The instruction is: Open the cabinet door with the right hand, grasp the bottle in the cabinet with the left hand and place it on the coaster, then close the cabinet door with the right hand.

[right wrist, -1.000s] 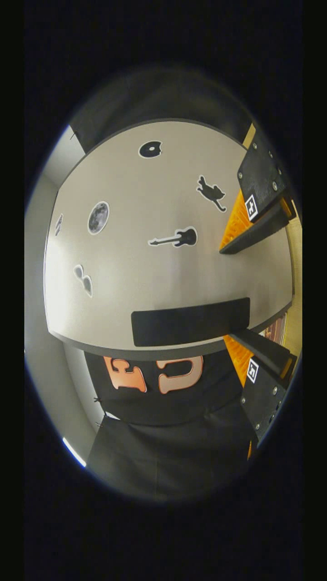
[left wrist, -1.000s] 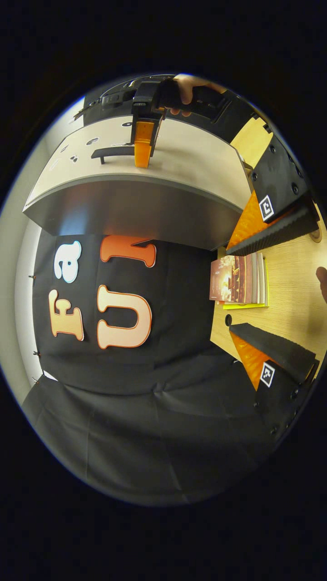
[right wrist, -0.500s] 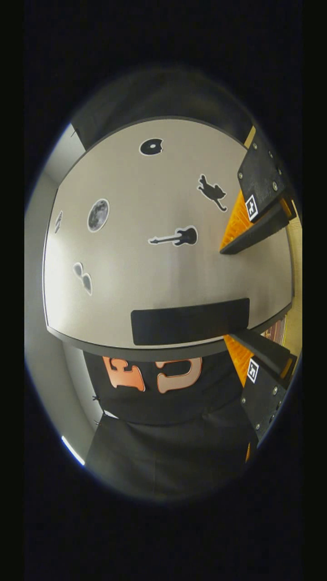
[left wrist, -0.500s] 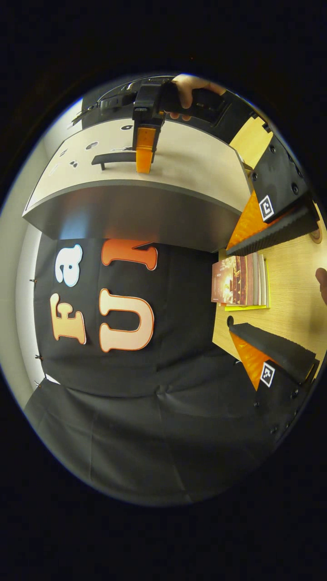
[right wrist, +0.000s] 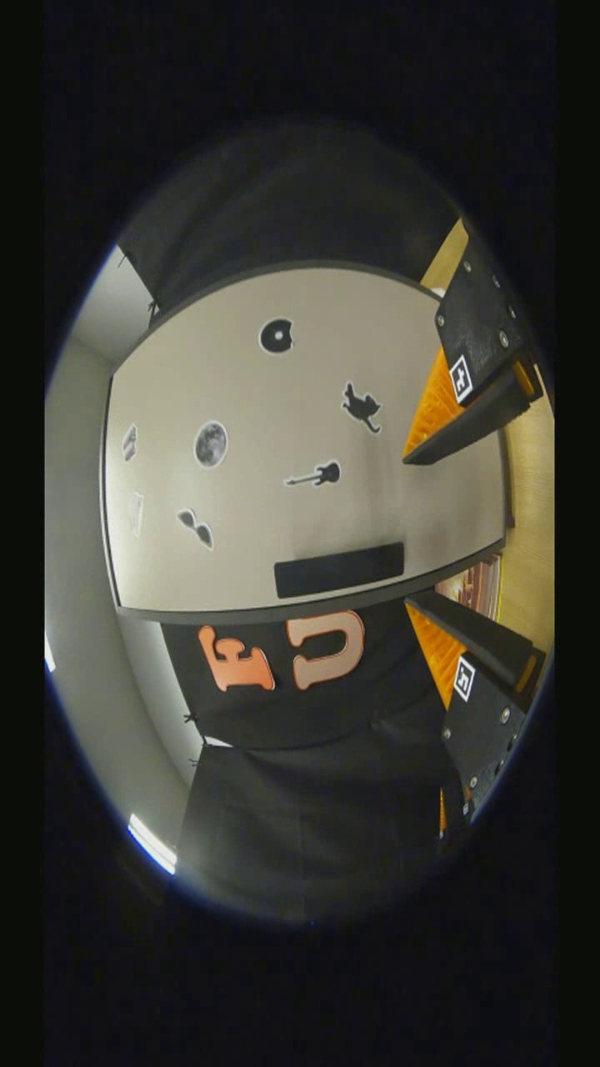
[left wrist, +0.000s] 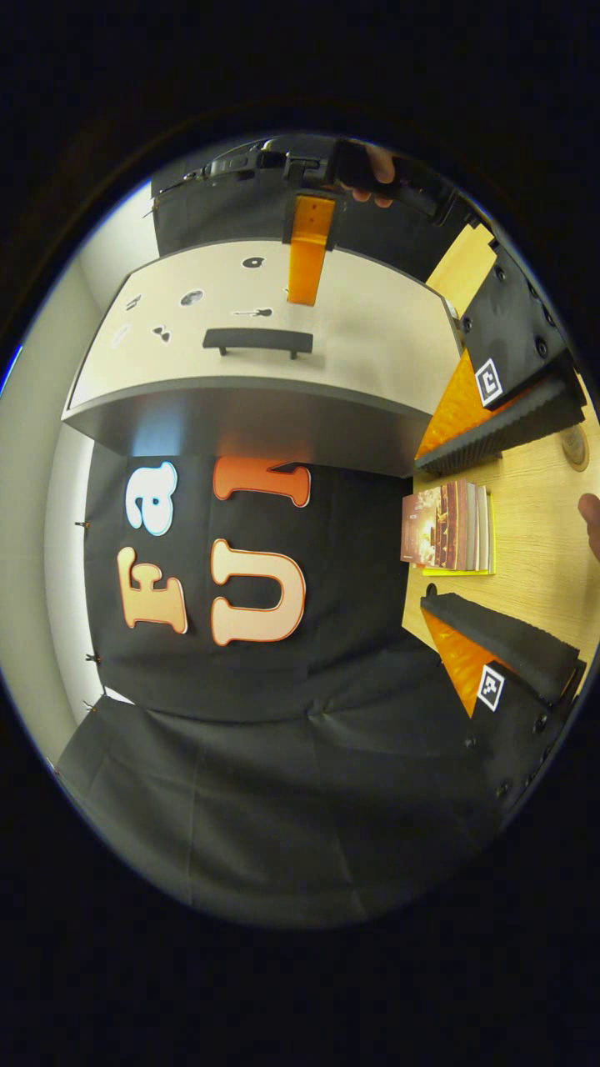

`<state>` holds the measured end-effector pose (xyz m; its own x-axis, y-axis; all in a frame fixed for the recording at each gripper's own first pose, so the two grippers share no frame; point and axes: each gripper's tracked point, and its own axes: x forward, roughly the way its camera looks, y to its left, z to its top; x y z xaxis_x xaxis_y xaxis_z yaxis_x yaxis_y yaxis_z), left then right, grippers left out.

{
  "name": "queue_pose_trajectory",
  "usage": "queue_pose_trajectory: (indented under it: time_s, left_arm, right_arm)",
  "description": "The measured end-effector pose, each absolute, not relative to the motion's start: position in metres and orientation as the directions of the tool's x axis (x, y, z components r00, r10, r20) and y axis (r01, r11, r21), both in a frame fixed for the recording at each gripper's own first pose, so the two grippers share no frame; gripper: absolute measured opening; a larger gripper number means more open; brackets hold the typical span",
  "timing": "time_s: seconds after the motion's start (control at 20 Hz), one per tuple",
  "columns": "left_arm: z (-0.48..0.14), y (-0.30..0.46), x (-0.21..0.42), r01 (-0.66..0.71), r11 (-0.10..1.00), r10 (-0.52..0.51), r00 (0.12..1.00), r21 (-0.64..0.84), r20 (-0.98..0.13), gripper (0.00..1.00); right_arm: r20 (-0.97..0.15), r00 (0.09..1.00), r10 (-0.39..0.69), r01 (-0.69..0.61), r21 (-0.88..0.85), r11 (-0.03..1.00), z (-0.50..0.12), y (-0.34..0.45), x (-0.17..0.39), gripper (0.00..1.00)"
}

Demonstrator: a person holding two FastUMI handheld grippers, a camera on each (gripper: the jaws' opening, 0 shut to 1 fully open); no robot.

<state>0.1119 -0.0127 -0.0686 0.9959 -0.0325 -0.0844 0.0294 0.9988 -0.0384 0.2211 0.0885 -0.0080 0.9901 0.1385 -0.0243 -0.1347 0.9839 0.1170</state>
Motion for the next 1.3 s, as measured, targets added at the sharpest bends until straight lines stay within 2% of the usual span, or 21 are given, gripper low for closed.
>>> queue_pose_trajectory:
  time_s: [0.4, 0.65, 0.8, 1.0, 1.3]
  left_arm:
    - [-0.017, -0.07, 0.016, 0.018, 1.0, -0.018, 1.0, -0.023, -0.014, 0.94]
    - [-0.014, -0.106, -0.026, 0.033, 0.999, -0.033, 0.999, -0.025, -0.018, 0.96]
    - [-0.008, -0.121, -0.039, 0.045, 0.999, -0.045, 0.999, -0.016, -0.001, 0.99]
    - [-0.002, -0.128, -0.045, 0.054, 0.998, -0.054, 0.998, -0.012, 0.015, 0.95]
    - [0.0, -0.127, -0.044, 0.041, 0.999, -0.041, 0.999, -0.004, 0.01, 0.95]
  right_arm:
    - [-0.033, 0.996, 0.083, -0.081, 0.077, 0.994, -0.011, 0.02, 0.09, 0.94]
    - [-0.006, 0.998, 0.057, -0.057, 0.066, 0.996, -0.004, -0.008, 0.031, 0.94]
    - [0.006, 0.999, 0.038, -0.038, 0.062, 0.997, 0.0, -0.021, 0.015, 0.94]
    - [0.01, 1.0, 0.029, -0.029, 0.06, 0.998, -0.003, -0.025, 0.006, 0.94]
    - [-0.004, 1.0, 0.029, -0.028, 0.064, 0.998, -0.007, -0.022, 0.007, 0.94]
